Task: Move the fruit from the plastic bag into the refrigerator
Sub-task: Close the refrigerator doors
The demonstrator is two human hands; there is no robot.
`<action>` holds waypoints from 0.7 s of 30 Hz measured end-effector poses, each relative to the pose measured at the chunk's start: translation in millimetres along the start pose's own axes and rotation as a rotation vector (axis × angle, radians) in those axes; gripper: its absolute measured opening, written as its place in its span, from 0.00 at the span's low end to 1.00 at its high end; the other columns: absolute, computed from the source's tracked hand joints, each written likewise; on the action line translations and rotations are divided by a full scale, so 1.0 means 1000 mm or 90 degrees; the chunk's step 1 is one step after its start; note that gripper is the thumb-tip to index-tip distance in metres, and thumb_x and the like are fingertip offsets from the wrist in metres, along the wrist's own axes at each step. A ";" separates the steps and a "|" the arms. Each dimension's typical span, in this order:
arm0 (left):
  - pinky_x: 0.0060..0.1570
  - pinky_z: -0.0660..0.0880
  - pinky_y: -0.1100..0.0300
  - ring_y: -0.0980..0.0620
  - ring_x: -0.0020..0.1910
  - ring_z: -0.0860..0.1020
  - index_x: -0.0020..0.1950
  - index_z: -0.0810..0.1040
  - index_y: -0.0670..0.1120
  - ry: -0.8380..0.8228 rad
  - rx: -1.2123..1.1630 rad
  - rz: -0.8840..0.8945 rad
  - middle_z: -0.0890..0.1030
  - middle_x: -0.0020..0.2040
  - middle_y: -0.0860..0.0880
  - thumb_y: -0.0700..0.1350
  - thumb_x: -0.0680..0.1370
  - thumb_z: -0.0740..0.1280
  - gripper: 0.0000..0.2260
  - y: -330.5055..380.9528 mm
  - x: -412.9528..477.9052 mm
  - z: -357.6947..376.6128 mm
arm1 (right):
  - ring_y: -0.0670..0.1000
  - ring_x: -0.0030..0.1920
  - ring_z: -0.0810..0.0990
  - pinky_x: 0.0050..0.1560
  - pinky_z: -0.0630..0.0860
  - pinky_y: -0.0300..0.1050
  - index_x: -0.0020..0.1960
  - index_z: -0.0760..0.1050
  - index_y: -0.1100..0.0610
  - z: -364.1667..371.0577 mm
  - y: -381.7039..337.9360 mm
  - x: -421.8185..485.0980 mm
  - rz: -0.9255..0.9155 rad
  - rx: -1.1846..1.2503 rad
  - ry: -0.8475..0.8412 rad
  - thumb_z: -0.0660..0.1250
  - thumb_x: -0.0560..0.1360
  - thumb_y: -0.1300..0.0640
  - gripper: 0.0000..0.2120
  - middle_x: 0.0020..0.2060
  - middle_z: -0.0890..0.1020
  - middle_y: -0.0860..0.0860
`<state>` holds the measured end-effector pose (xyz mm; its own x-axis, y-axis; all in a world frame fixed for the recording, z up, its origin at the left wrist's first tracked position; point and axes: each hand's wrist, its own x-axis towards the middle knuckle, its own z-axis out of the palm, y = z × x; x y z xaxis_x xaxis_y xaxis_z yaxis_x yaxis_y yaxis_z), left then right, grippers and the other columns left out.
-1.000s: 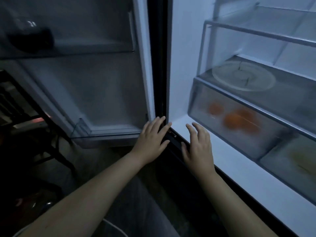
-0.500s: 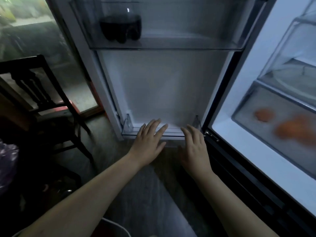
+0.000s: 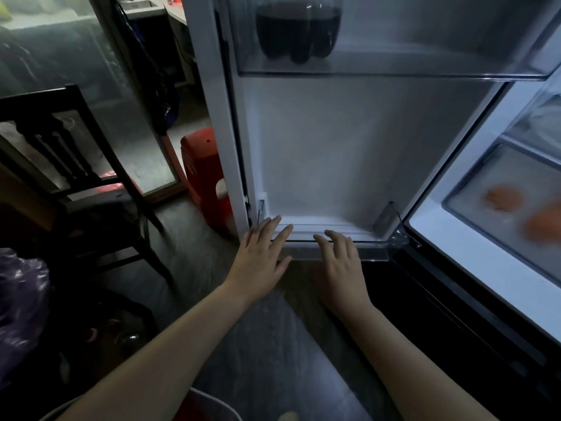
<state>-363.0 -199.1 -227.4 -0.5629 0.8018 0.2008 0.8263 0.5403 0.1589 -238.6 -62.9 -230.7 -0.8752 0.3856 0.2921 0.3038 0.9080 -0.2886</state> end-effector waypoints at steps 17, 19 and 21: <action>0.71 0.46 0.53 0.48 0.76 0.48 0.77 0.53 0.52 -0.006 -0.049 0.002 0.58 0.76 0.47 0.53 0.80 0.59 0.28 -0.005 -0.014 0.015 | 0.58 0.67 0.68 0.73 0.58 0.59 0.71 0.64 0.57 0.009 0.012 -0.008 -0.019 -0.062 -0.027 0.69 0.71 0.58 0.31 0.64 0.72 0.57; 0.71 0.46 0.52 0.48 0.76 0.47 0.77 0.53 0.52 -0.002 -0.045 0.002 0.58 0.76 0.47 0.54 0.79 0.59 0.28 -0.003 -0.017 0.016 | 0.58 0.67 0.68 0.73 0.59 0.59 0.71 0.64 0.57 0.009 0.014 -0.009 -0.025 -0.062 -0.021 0.68 0.72 0.58 0.30 0.64 0.72 0.56; 0.70 0.46 0.52 0.48 0.76 0.47 0.76 0.53 0.51 0.003 -0.038 0.003 0.59 0.76 0.47 0.54 0.79 0.60 0.28 -0.001 -0.020 0.017 | 0.57 0.66 0.68 0.71 0.62 0.58 0.71 0.65 0.57 0.009 0.016 -0.011 -0.031 -0.065 -0.009 0.69 0.72 0.58 0.29 0.63 0.73 0.56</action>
<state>-352.2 -211.0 -247.6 -0.5593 0.8028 0.2066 0.8264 0.5203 0.2153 -227.3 -53.9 -246.8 -0.8950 0.3388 0.2901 0.2969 0.9379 -0.1793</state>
